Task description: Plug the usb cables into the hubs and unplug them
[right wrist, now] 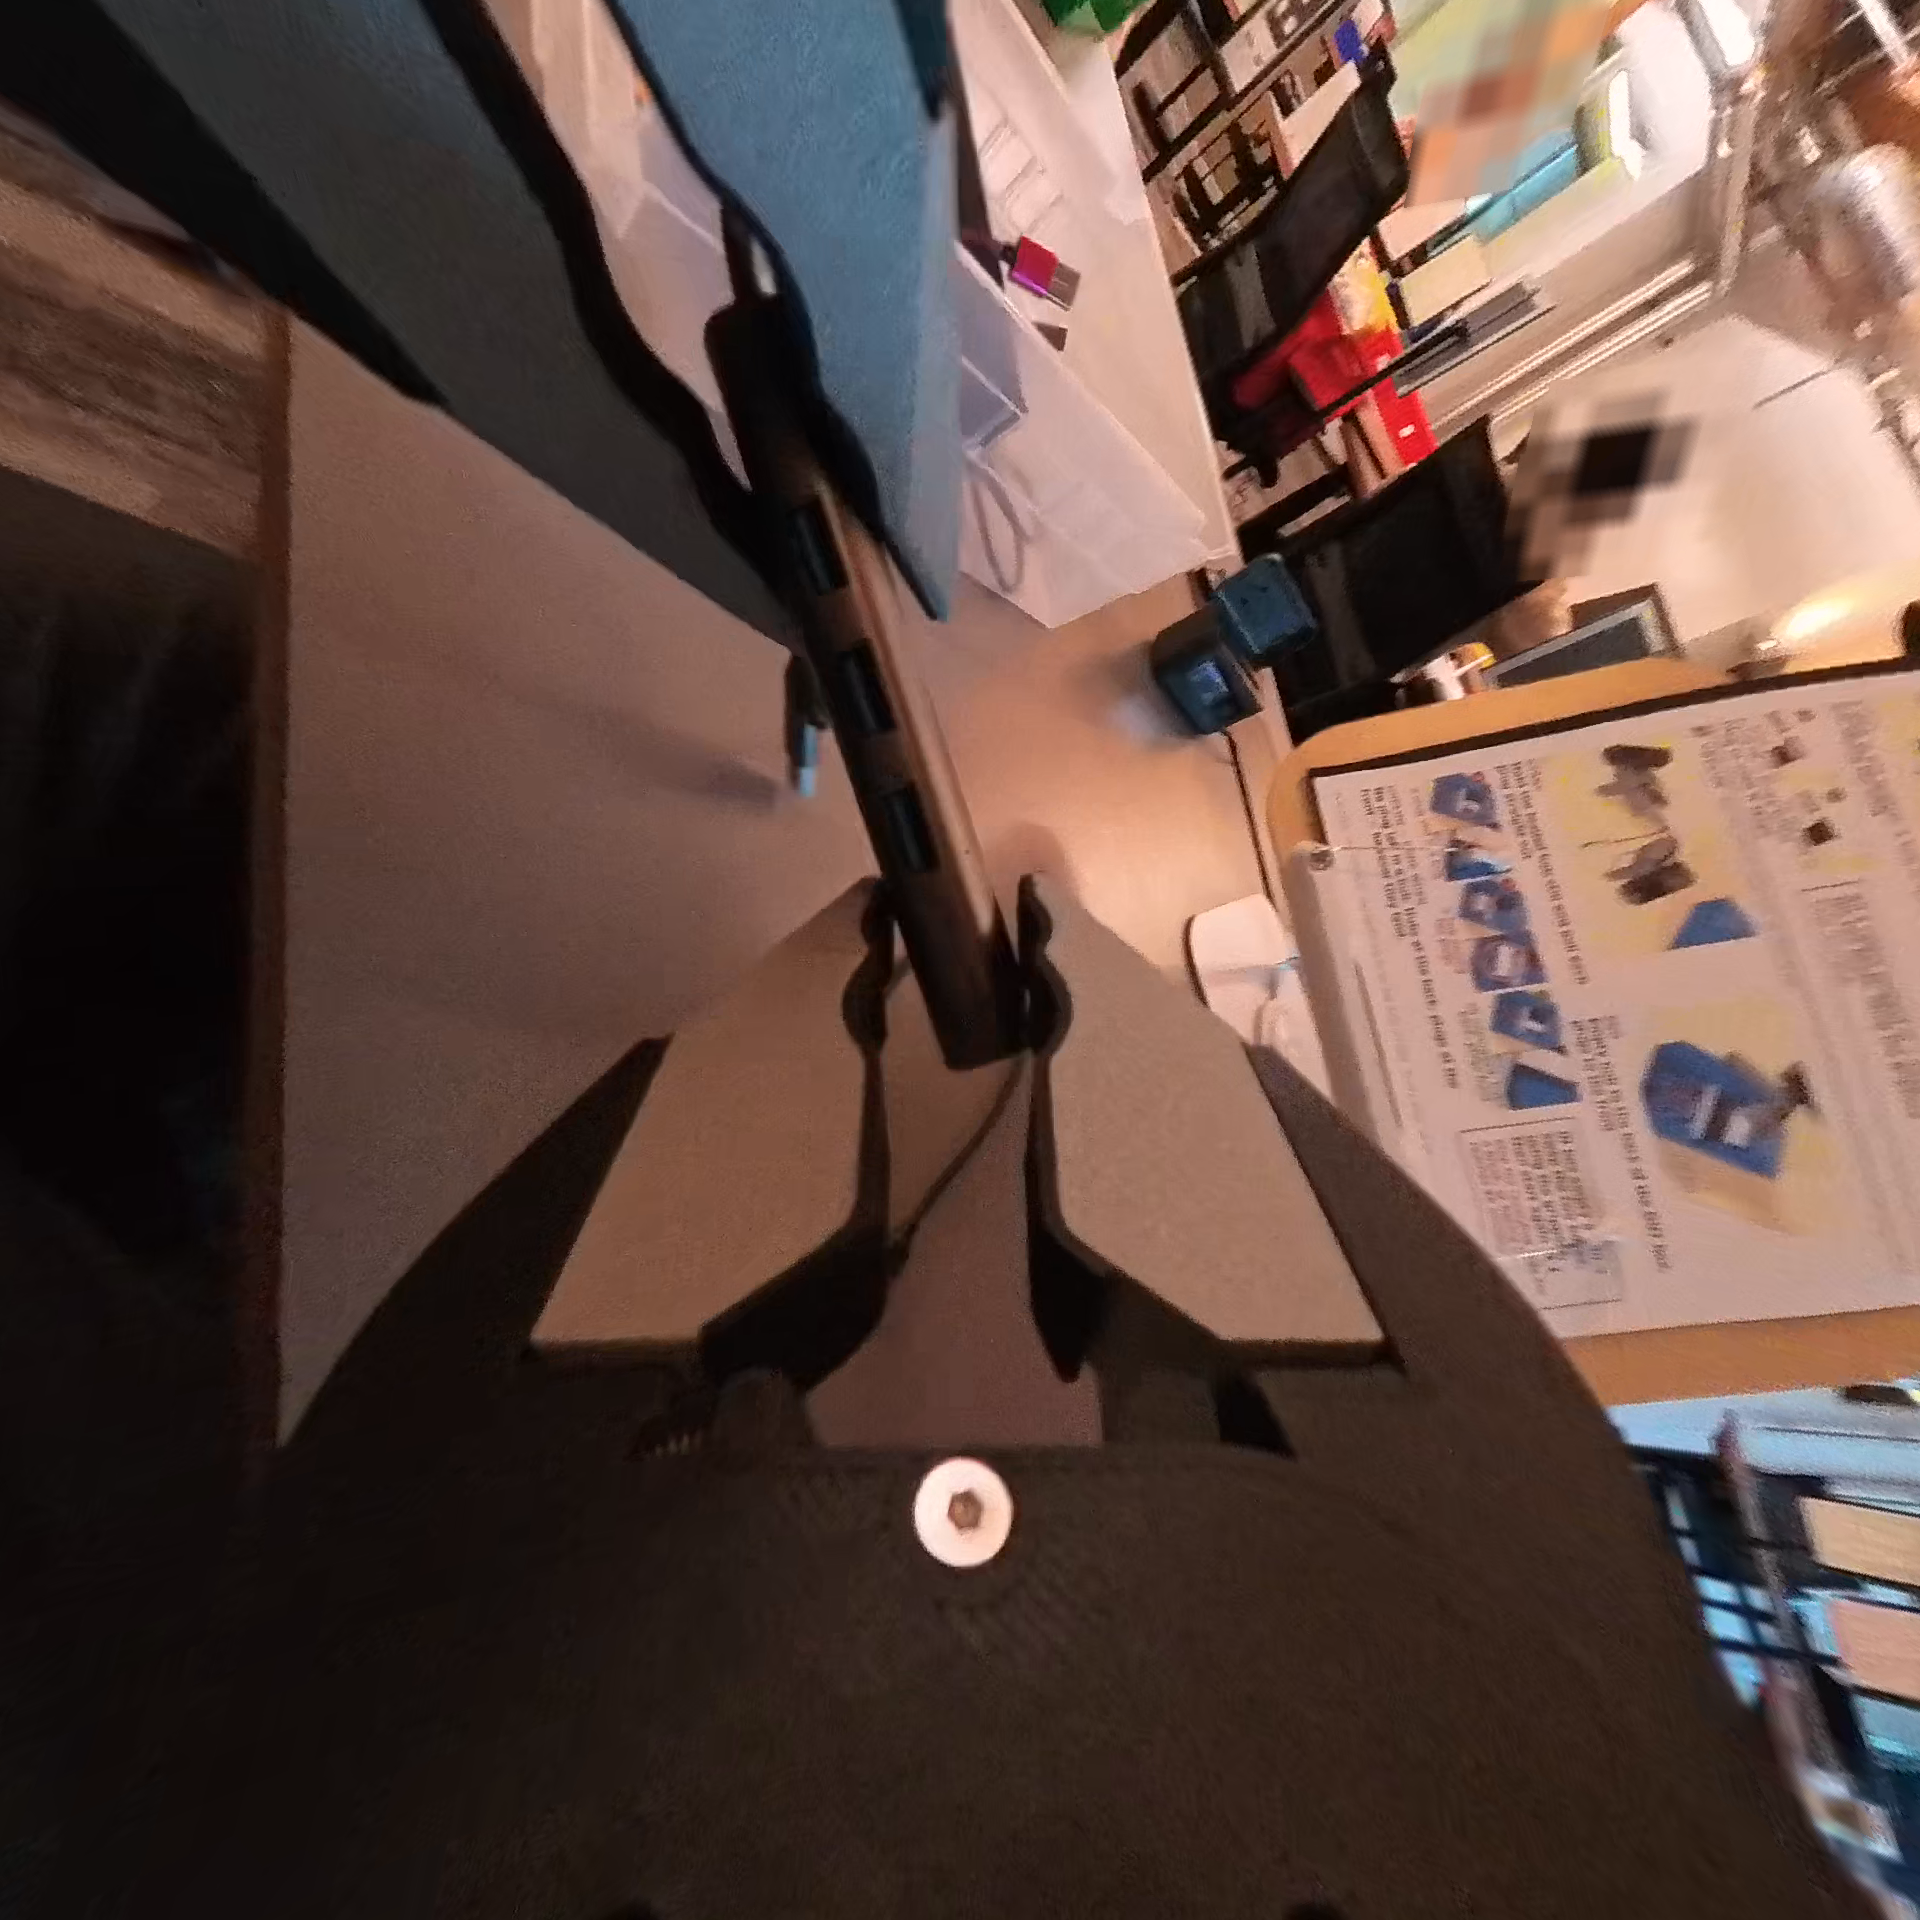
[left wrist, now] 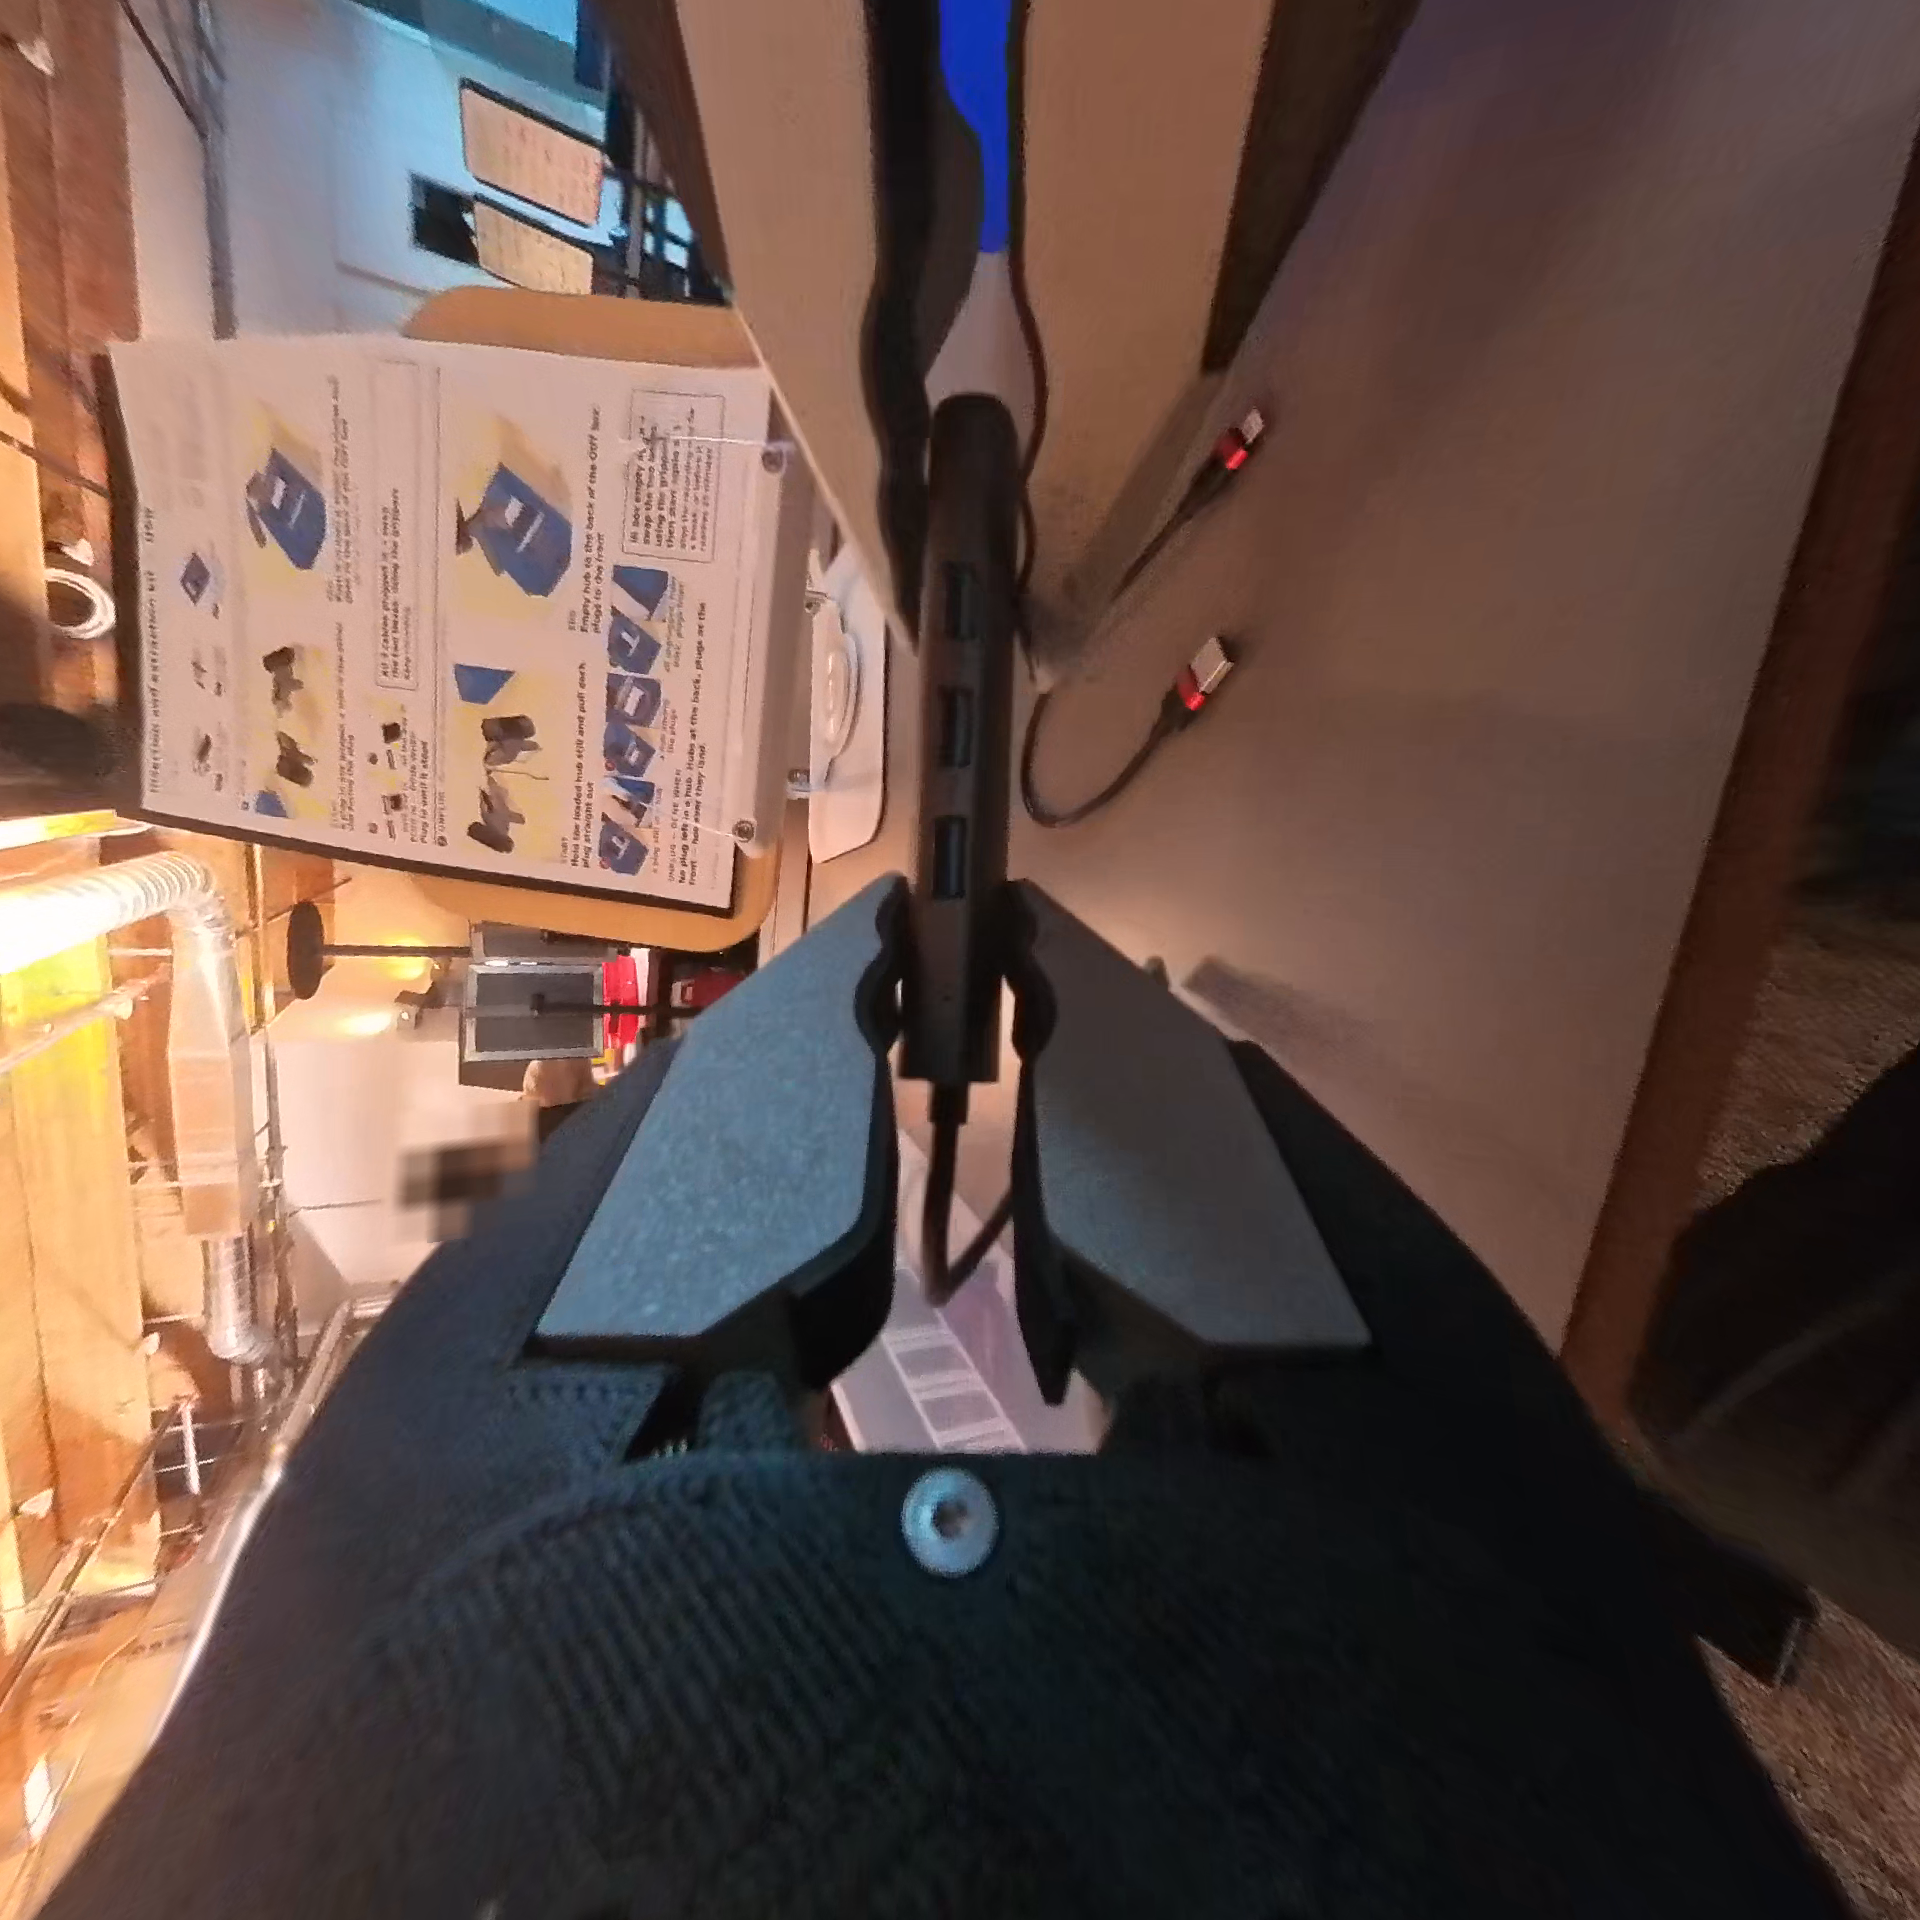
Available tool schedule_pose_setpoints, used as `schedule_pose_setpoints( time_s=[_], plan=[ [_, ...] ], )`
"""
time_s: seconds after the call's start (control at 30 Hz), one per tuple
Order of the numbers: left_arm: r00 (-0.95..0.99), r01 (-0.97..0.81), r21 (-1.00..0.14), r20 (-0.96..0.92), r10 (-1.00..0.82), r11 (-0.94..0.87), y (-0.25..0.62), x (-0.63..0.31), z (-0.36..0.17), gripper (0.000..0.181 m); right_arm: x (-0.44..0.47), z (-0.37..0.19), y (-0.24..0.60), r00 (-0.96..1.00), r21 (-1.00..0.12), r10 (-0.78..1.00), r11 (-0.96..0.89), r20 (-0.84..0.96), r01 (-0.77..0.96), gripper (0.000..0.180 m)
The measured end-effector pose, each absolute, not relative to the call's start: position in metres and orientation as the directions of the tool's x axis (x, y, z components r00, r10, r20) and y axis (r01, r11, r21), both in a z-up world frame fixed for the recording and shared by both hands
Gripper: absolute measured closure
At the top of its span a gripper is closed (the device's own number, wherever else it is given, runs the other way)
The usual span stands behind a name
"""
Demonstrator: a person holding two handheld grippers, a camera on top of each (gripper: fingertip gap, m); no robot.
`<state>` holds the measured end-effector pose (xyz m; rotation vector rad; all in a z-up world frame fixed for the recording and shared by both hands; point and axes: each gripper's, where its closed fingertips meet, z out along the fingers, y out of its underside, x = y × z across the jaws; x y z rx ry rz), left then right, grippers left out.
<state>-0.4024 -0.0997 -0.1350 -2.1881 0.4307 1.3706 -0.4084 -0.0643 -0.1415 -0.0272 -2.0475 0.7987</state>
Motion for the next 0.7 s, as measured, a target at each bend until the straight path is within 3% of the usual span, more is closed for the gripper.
schedule_pose_setpoints(
  time_s=[0.17,0.27,0.4,0.7],
  plan=[
    [0.442,-0.508,-0.262,-0.897,0.012,-0.821,-0.099,-0.405,-0.138,0.166,-0.41,-0.142,-0.064,-0.534,-0.483,0.262,0.811,0.804,-0.33,0.162],
    [0.492,-0.487,-0.35,-0.867,0.08,-0.8,-0.1,-0.411,-0.135,0.161,-0.409,-0.143,-0.066,-0.504,-0.445,0.226,0.816,0.834,-0.37,0.165],
    [0.626,-0.477,-0.509,-0.769,0.129,-0.717,-0.101,-0.402,-0.13,0.157,-0.402,-0.139,-0.068,-0.516,-0.463,0.22,0.787,0.828,-0.408,0.166],
    [0.725,-0.54,-0.603,-0.688,0.04,-0.587,-0.086,-0.365,-0.129,0.164,-0.379,-0.135,-0.08,-0.548,-0.482,0.163,0.714,0.82,-0.509,0.166]
  ],
)
